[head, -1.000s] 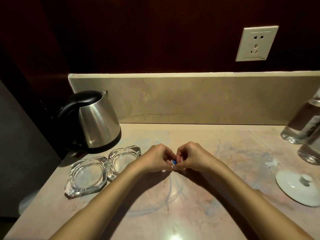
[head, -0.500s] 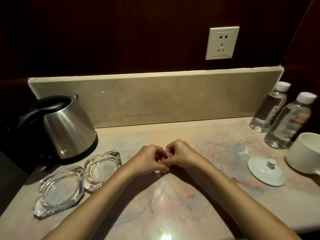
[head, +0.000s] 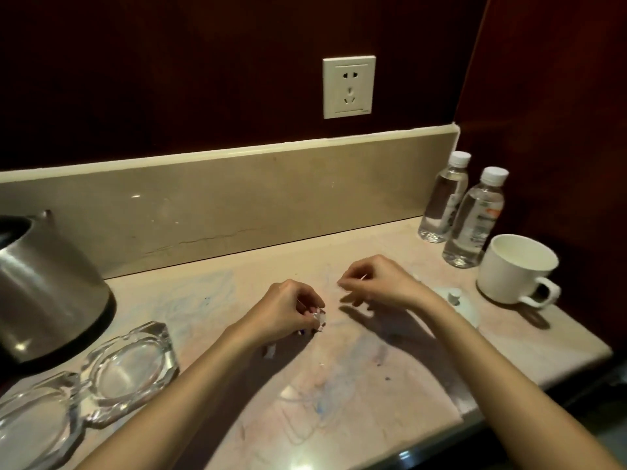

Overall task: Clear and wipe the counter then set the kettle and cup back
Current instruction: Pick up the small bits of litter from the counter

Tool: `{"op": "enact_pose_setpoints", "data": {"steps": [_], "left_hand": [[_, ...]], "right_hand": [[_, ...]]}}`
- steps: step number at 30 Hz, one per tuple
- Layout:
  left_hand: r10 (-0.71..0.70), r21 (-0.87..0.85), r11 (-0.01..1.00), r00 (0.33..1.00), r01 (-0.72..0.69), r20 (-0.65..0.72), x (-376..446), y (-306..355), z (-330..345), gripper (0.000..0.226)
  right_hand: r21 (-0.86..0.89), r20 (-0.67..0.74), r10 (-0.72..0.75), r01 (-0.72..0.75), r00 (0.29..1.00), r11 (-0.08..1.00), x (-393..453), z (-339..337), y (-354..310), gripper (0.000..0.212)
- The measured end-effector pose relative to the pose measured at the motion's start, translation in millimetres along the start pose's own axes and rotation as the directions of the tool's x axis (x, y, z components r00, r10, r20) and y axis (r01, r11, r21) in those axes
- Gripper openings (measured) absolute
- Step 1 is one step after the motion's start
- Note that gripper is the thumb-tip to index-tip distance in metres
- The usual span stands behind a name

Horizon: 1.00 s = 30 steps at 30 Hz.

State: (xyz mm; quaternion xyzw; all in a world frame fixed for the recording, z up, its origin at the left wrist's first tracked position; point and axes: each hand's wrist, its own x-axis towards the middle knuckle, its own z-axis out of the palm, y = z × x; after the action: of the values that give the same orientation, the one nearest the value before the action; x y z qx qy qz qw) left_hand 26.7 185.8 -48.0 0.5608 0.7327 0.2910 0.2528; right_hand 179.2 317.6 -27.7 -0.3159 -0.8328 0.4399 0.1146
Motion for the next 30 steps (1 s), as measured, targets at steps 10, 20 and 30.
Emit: {"op": "enact_pose_setpoints", "data": {"steps": [10,20,30], "left_hand": [[0.018,0.067,0.998,0.999,-0.02,0.034,17.6,9.1,3.5,0.013],[-0.041,0.044,0.998,0.999,0.041,-0.008,2.0,-8.6,-19.0,0.007],[-0.121,0.151,0.984,0.975,0.093,0.188,-13.7,-6.2,-32.8,0.05]], "right_hand": [[-0.203,-0.288,0.274,-0.338,0.918,0.919,7.5,-65.2,61.2,0.022],[-0.244,-0.069,0.25,-0.259,0.966,0.935,13.0,-29.1,30.7,0.019],[-0.167,0.115,0.096,-0.076,0.989,0.983,-2.6,31.9,-10.2,0.024]]}}
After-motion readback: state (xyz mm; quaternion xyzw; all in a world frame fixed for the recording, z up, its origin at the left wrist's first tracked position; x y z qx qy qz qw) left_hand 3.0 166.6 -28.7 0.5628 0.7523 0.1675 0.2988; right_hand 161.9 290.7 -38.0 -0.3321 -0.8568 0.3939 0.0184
